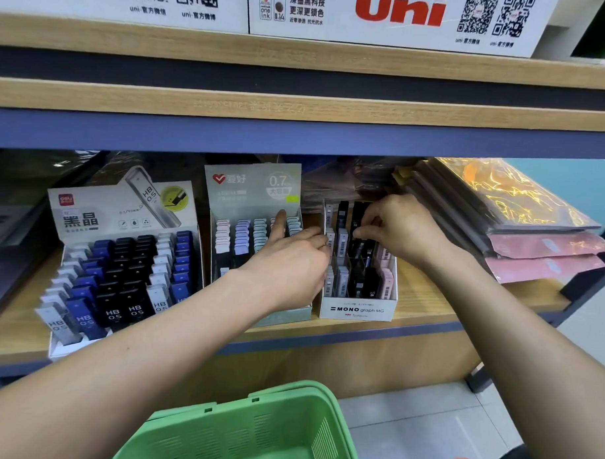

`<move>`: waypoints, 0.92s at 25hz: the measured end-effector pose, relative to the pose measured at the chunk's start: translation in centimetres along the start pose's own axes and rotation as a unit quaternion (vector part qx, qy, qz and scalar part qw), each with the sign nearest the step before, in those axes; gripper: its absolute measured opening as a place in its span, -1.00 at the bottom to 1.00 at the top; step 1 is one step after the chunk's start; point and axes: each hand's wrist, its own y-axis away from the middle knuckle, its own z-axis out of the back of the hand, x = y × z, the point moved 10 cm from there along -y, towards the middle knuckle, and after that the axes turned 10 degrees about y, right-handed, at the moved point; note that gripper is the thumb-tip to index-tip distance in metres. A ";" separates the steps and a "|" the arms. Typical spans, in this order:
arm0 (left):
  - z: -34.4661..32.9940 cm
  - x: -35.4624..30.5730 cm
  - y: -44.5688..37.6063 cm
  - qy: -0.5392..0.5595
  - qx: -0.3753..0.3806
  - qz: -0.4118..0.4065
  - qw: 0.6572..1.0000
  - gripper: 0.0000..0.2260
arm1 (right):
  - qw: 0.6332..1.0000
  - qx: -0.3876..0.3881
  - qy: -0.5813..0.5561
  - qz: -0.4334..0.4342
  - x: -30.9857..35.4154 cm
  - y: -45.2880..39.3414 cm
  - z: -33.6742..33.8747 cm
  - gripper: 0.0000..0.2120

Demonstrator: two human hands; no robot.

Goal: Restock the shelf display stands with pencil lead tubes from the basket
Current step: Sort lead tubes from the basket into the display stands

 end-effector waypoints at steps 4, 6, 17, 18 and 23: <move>-0.1 0.1 0.0 0.000 0.004 0.004 1.000 -0.59 | 0.999 -0.014 0.024 0.019 1.1 0.3 -0.1 -0.83; -0.1 0.1 0.0 0.001 0.005 0.004 1.000 -0.59 | 0.998 -0.028 0.039 0.029 1.5 0.4 0.1 -0.84; 0.0 0.2 0.1 0.007 0.005 0.005 1.000 -0.59 | 0.998 -0.040 0.040 -0.007 -0.2 0.5 1.4 -0.89; 0.0 0.2 0.1 0.008 0.006 0.006 1.000 -0.59 | 0.999 -0.029 0.040 -0.006 -0.2 0.5 1.3 -0.86; 0.0 0.1 0.2 0.009 0.006 0.006 1.000 -0.60 | 0.994 -0.011 0.110 0.002 0.4 0.5 0.2 -0.77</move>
